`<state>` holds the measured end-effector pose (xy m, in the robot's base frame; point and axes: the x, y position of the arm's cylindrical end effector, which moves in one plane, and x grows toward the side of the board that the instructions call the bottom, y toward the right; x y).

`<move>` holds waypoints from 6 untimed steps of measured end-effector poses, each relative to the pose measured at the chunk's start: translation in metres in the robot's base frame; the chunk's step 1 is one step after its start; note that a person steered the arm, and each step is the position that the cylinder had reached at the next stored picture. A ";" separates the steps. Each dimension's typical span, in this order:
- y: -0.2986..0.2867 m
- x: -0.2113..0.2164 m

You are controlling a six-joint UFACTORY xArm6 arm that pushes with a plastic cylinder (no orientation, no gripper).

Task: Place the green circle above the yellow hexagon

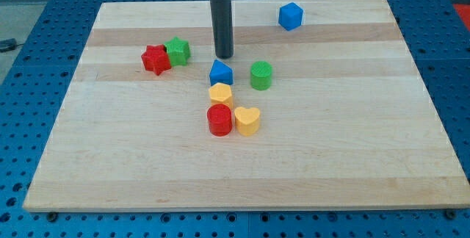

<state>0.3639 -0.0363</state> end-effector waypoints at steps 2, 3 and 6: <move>-0.010 0.058; 0.008 0.071; 0.094 0.047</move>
